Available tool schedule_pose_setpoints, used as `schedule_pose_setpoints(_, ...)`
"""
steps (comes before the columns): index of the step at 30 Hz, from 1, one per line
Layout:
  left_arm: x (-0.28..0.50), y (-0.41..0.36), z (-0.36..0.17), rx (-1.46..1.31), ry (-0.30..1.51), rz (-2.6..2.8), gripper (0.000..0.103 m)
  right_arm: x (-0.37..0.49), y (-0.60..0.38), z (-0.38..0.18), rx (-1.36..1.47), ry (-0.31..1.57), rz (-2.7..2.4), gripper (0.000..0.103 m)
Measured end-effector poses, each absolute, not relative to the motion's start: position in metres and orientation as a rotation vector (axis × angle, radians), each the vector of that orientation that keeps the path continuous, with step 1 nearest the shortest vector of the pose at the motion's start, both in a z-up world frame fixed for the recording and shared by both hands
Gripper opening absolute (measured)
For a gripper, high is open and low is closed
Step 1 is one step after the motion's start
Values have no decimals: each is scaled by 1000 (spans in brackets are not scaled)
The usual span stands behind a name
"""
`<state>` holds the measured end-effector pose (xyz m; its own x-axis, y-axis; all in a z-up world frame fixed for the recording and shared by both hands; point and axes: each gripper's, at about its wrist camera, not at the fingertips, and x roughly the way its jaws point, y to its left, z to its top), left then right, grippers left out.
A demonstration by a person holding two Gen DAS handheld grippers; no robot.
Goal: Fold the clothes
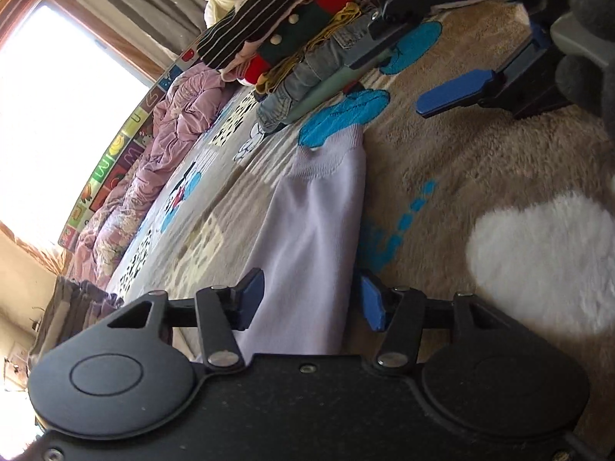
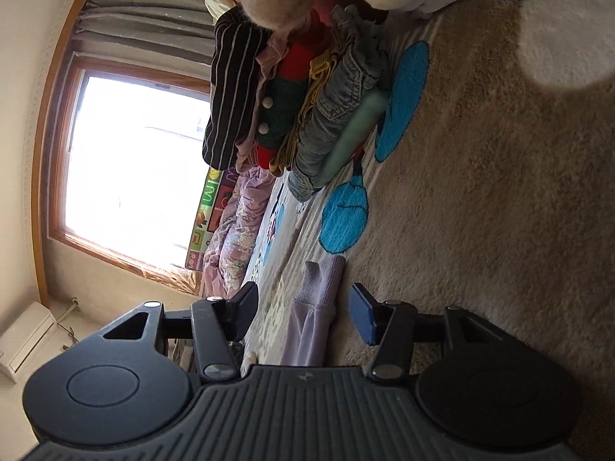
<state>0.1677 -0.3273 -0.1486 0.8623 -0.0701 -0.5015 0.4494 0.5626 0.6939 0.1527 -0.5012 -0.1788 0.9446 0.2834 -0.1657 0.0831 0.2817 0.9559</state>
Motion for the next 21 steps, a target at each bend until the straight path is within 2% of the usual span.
schedule_pose_setpoints(6, 200, -374, -156, 1048, 458, -294, 31, 140, -534, -189, 1388, 241, 94, 53)
schedule_pose_setpoints(10, 224, -383, -163, 1044, 521, -324, 1, 135, -545, -192, 1404, 204, 88, 52)
schedule_pose_setpoints(13, 239, -366, -138, 862, 620, -375, 1, 130, -546, -189, 1389, 192, 109, 58)
schedule_pose_setpoints(15, 249, -337, -108, 659, 669, -421, 0, 125, -542, -184, 1366, 198, 157, 75)
schedule_pose_setpoints(17, 259, -304, -76, 451, 701, -464, 0, 118, -531, -176, 1326, 222, 219, 81)
schedule_pose_setpoints(19, 262, -273, -48, 308, 704, -492, 0, 117, -503, -163, 1208, 304, 334, 81)
schedule_pose_setpoints(21, 260, -245, -21, 197, 684, -502, 0, 117, -455, -142, 973, 388, 410, 81)
